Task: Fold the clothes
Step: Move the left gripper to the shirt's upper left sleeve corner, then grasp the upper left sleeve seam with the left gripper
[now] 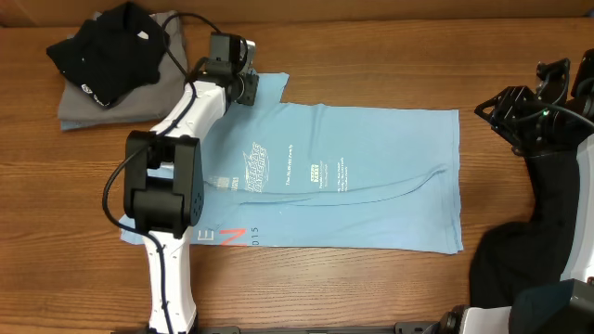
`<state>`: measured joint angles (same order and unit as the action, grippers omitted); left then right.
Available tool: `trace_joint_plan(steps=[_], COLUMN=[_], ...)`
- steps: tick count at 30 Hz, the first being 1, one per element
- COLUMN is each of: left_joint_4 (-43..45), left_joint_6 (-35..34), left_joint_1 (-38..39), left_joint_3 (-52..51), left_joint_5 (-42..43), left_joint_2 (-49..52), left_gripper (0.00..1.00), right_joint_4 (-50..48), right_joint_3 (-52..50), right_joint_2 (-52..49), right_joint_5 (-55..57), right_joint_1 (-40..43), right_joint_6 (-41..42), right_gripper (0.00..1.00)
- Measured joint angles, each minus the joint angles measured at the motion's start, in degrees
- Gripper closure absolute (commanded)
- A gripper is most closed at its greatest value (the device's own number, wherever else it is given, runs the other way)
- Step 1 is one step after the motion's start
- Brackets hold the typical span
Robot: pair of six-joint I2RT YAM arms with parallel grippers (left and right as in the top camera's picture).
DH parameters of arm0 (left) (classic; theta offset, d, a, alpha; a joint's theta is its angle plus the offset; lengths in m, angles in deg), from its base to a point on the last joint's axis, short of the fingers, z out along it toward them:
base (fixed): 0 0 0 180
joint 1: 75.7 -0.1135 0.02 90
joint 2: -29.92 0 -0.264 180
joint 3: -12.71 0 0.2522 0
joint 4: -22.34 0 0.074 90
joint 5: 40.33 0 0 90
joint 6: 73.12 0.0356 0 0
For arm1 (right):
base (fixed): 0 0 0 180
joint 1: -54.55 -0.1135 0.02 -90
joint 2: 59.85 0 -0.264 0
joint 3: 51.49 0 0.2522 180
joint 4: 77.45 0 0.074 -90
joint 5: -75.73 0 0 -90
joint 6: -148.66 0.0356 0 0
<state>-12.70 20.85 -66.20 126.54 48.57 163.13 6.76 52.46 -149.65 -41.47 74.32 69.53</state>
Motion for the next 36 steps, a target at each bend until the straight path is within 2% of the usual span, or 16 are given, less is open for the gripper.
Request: trace_joint_plan(steps=[3, 4, 5, 6, 8, 9, 12, 15, 19, 20, 22, 24, 33, 36], left_joint_4=[0.85, 1.42, 1.75, 1.99, 2.08, 2.08, 2.10, 2.36, 2.51, 2.64, 2.89, 2.93, 2.54, 1.97], left_joint_6=[-1.18, -1.68, -2.34, -2.64, -3.06, -3.48, -4.20, -4.50, -5.01, -5.18, -5.42, -5.53, -5.38, -5.33], left_joint_1=[0.00, 0.00, 0.00, -0.02, -0.11, -0.13, -0.24, -0.22, -0.22, -0.22, -0.22, -0.22, -0.22, -0.22], left_joint_3=[0.00, 0.00, 0.00, 0.00, 0.00, 0.00, 0.00, 0.00, 0.00, 0.00, 0.00, 0.00, 0.28, 0.70], left_joint_5=[0.00, 0.00, 0.00, -0.02, 0.02, 0.00, 0.00, 0.00, 0.00, 0.00, 0.37, 0.39, 0.37, -0.22], left_joint_2=[0.50, 0.55, 0.55, 0.55, 0.55, 0.57, 0.63, 0.87, 1.42, 1.66, 1.97, 1.97, 1.97, 1.95], left_gripper=[0.62, 0.68, 0.69, 0.68, 0.57, 0.55, 0.50, 0.52, 0.68, 0.79, 0.92, 0.96, 0.96, 0.89], right_joint_4=[-0.11, -0.04, -0.02, -0.04, -0.02, -0.02, -0.02, -0.11, -0.17, -0.15, -0.17, -0.15, -0.11, -0.66], right_joint_3=[-0.57, -0.81, -1.01, -1.18, -1.49, -1.55, -1.62, -1.62, -1.62, -1.64, -1.66, -1.66, -1.66, -1.68], right_joint_2=[0.00, 0.00, 0.00, 0.00, 0.00, 0.00, 0.00, 0.00, 0.00, 0.00, 0.00, 0.00, 0.00, 0.00], right_joint_5=[0.46, 0.55, 0.63, 0.66, 0.66, 0.66, 0.68, 0.68, 0.70, 0.70, 0.70, 0.68, 0.70, 0.70], right_joint_1=[0.00, 0.00, 0.00, 0.00, 0.00, 0.00, 0.00, 0.00, 0.00, 0.00, 0.00, 0.00, 0.00, 0.00], right_joint_6=[0.00, -0.02, -0.02, -0.02, -0.02, -0.02, -0.04, -0.04, 0.00, 0.00, -0.04, -0.02, -0.02, -0.04], right_gripper=[0.49, 0.49, 0.49, 0.49, 0.49, 0.49, 0.50, 0.50, 0.50, 0.50, 0.50, 0.50, 0.50, 0.50])
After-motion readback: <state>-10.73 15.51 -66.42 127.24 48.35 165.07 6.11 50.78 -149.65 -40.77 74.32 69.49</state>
